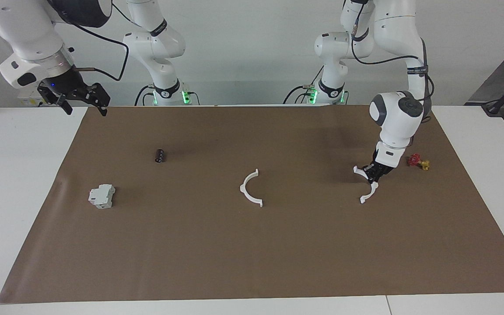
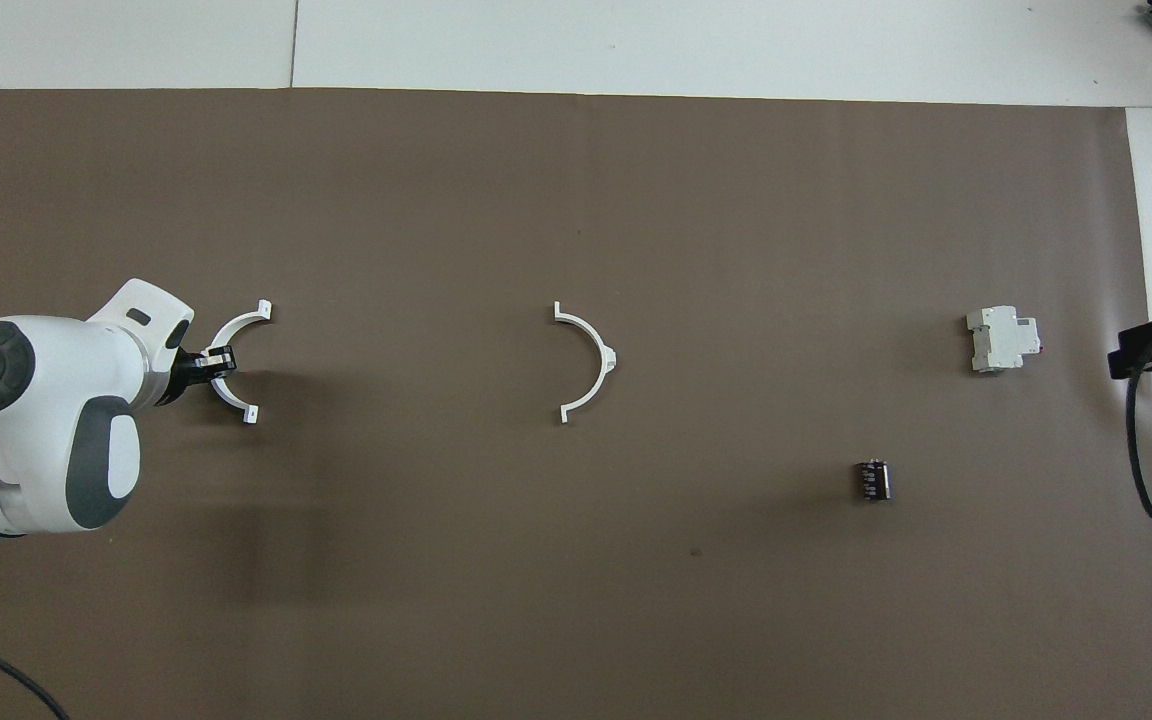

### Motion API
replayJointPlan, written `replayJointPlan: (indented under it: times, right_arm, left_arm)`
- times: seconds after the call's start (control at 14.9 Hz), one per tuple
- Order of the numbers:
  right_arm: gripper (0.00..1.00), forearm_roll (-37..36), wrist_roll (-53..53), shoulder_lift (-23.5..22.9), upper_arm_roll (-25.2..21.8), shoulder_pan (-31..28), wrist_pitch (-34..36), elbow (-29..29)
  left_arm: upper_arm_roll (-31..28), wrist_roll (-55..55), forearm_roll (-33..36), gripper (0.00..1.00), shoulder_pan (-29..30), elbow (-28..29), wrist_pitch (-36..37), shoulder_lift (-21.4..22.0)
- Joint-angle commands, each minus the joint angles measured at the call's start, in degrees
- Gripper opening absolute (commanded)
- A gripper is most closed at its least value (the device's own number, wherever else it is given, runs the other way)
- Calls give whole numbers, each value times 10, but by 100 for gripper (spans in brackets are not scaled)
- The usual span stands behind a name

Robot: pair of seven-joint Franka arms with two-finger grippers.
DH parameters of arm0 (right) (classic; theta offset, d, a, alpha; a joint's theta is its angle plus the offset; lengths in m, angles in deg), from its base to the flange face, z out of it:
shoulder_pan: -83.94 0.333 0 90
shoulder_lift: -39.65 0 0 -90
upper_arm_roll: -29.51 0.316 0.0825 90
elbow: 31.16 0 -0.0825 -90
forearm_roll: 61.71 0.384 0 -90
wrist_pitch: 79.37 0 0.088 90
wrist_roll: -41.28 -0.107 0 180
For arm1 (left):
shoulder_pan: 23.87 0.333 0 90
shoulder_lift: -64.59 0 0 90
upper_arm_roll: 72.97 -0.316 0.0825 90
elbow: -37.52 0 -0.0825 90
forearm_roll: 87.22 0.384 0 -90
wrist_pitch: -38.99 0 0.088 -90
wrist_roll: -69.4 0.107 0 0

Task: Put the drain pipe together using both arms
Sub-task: 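Lift the clamp half and carry it toward the placed half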

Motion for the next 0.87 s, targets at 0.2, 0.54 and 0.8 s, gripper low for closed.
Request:
replayJointPlan:
  times: [0.2,0.54,0.8]
  right_arm:
    - [100,0,12,14,3,-5,2,-12]
    - [100,0,13,14,3,-6,0,-12]
    - [100,0,15,14,3,-6,1,-12]
  left_arm:
    - [1,-125,0,0,-100,-143,166,0]
    - [0,-315,6,0,-210,-146,148,0]
    - [0,-408,6,0,-255,-151,94,-28]
